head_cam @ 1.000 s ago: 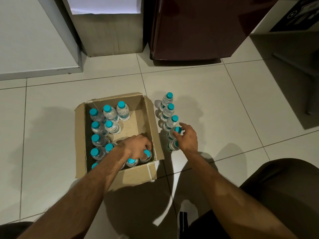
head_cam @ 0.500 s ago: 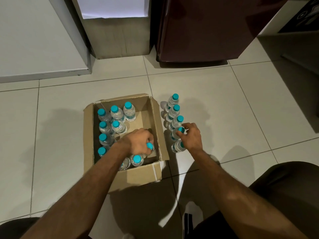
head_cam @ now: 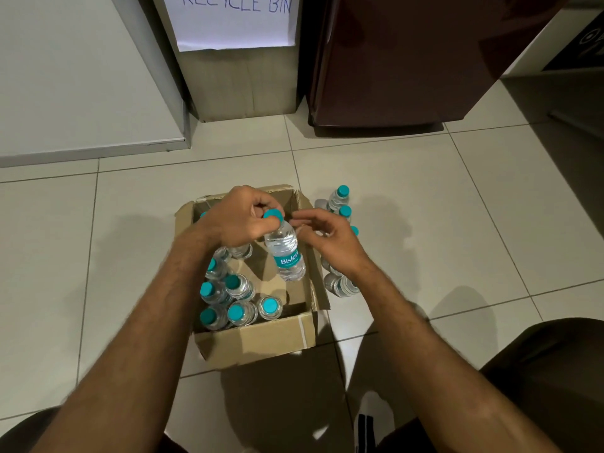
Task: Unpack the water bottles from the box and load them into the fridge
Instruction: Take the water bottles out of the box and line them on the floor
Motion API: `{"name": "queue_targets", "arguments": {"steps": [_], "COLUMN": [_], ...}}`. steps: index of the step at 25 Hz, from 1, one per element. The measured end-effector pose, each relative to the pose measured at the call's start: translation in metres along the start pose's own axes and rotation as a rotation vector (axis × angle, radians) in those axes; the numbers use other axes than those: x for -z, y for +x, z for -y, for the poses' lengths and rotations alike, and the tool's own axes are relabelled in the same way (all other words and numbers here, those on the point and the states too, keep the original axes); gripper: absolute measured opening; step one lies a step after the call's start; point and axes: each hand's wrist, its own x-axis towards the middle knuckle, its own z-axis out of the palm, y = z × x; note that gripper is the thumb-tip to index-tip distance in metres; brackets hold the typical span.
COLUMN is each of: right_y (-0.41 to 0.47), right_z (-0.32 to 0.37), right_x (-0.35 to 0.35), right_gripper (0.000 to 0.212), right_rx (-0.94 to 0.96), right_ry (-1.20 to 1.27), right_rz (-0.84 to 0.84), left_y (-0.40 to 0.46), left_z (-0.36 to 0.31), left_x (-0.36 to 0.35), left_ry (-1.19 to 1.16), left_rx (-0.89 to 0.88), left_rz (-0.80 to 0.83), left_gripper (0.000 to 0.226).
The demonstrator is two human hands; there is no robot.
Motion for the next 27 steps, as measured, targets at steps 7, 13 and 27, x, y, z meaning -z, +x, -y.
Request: {"name": "queue_targets", "arguments": {"steps": [7, 13, 27], "right_y": [0.001, 0.005, 0.075], "right_z": [0.010, 0.011, -0.040], "right_x": [-0.014, 0.004, 0.118], "right_gripper": [0.048, 0.039, 0.030], "right_rx": [0.029, 0.038, -0.060], "right_ry": [-0.273, -0.177, -0.262], "right_rz": [-0.105, -0.298, -0.623], "left_y": [0.001, 0.010, 0.007], "left_z": [-0.011, 0.002, 0.046], "left_x": [-0.022, -0.032, -0.042], "left_ry": [-0.092, -0.105, 0.104], "left_rx": [-0.016, -0.018, 0.044], "left_rz": [-0.125, -0.177, -0.248], "left_gripper": [0.022, 0.040, 0.030]}}
